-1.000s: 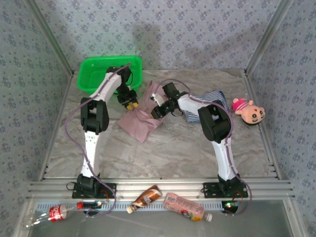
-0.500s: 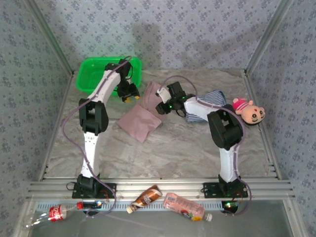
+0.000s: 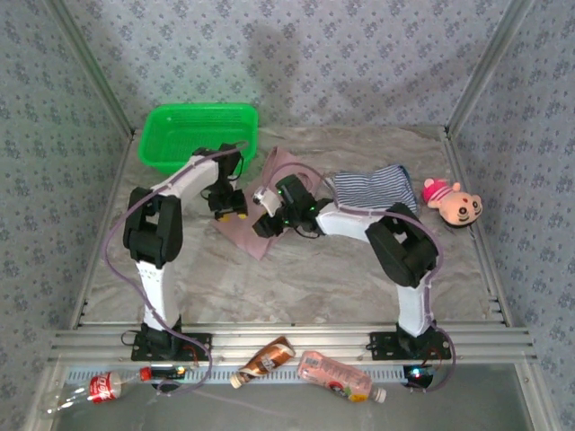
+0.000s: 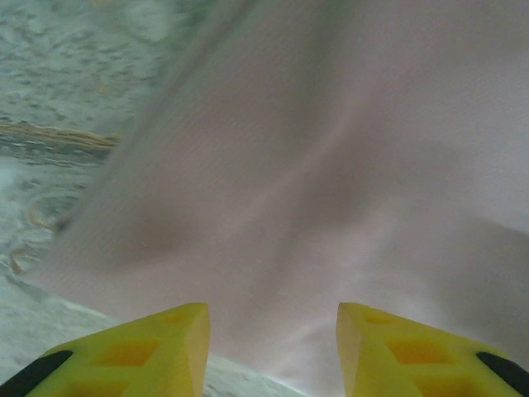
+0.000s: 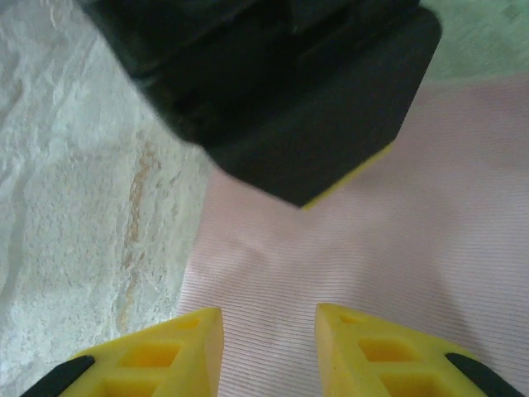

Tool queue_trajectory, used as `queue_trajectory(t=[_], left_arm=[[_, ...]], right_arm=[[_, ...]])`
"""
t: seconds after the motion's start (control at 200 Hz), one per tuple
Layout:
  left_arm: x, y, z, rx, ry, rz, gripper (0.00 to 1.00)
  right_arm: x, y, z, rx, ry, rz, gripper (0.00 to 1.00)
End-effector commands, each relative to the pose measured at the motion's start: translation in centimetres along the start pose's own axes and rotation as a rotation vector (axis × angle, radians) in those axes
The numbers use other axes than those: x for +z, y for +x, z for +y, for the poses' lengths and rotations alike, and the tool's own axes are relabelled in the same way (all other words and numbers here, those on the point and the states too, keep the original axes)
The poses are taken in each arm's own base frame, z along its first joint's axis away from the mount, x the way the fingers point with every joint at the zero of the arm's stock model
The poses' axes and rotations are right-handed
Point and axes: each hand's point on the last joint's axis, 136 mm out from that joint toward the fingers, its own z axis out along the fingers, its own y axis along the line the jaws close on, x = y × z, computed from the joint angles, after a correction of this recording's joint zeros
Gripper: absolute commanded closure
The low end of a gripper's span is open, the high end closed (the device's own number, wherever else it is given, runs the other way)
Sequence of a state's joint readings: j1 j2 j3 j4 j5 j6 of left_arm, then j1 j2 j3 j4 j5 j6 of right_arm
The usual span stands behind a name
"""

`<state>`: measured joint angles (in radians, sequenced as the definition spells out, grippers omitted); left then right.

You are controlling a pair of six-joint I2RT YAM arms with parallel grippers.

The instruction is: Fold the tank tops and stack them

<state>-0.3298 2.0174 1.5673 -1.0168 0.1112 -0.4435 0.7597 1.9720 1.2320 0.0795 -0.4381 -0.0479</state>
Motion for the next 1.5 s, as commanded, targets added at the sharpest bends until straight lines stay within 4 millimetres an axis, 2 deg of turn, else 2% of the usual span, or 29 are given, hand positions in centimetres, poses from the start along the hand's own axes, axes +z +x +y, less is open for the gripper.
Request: queue_trajectory(t=[0.0,0.26,0.46,0.575,0.67,0.715,0.75,0.765,0.824,0.934,0.994,1.064,1.154,1.339,1.419,1.494], left_arm=[[-0.1,-3.1,1.9,0.013,-0.021,-0.126,0.56],[0.4,-2.3,5.1,0.013,-0.068,-0.129,0.54],[1.2,-1.2,5.4,0.009,-0.045,-0.095,0.54],[1.7,-0.5,5.2,0.006,-0.024,-0.072,0.54],[2.2,0.0,5.2,-0.002,-0.012,-0.053,0.54],[2.5,0.3,5.2,-0.005,-0.008,-0.044,0.54],[2.7,0.4,5.3,-0.005,-0.008,-0.039,0.55],[2.8,0.5,5.3,-0.004,-0.009,-0.036,0.55],[3.3,0.7,5.4,-0.002,-0.013,-0.024,0.59],[3.4,0.9,5.7,-0.006,-0.022,-0.011,0.77],[2.8,0.9,5.8,-0.005,-0.026,-0.004,0.83],[1.9,1.3,6.3,0.003,-0.048,0.006,0.86],[0.7,2.7,7.0,-0.006,-0.069,0.041,0.92],[-2.3,6.7,9.9,-0.06,-0.124,0.101,0.99],[-4.0,8.4,10.5,-0.078,-0.131,0.11,1.0],[-5.4,10.0,11.1,-0.1,-0.138,0.102,1.0]], right_arm=[[1.8,0.5,0.6,-0.028,-0.001,0.018,0.64],[2.4,2.4,2.8,-0.15,0.064,0.068,0.54],[3.1,3.1,4.7,-0.272,0.103,0.105,0.51],[3.4,4.2,4.2,-0.34,0.175,0.153,0.5],[3.5,6.3,3.1,-0.415,0.266,0.248,0.51],[3.4,6.6,2.5,-0.462,0.314,0.273,0.51],[3.3,6.5,2.1,-0.484,0.356,0.283,0.53],[3.1,8.0,1.8,-0.487,0.363,0.318,0.54],[2.8,8.7,1.3,-0.513,0.388,0.347,0.57],[2.8,9.3,1.3,-0.566,0.399,0.384,0.73],[2.9,9.0,1.7,-0.585,0.397,0.381,0.83],[2.8,8.3,2.8,-0.591,0.384,0.365,0.92],[2.6,7.5,5.1,-0.55,0.33,0.326,0.98],[1.7,6.0,12.1,-0.408,0.157,0.237,1.0],[1.4,5.8,15.0,-0.337,0.073,0.215,1.0],[0.8,4.8,17.4,-0.274,0.005,0.174,1.0]])
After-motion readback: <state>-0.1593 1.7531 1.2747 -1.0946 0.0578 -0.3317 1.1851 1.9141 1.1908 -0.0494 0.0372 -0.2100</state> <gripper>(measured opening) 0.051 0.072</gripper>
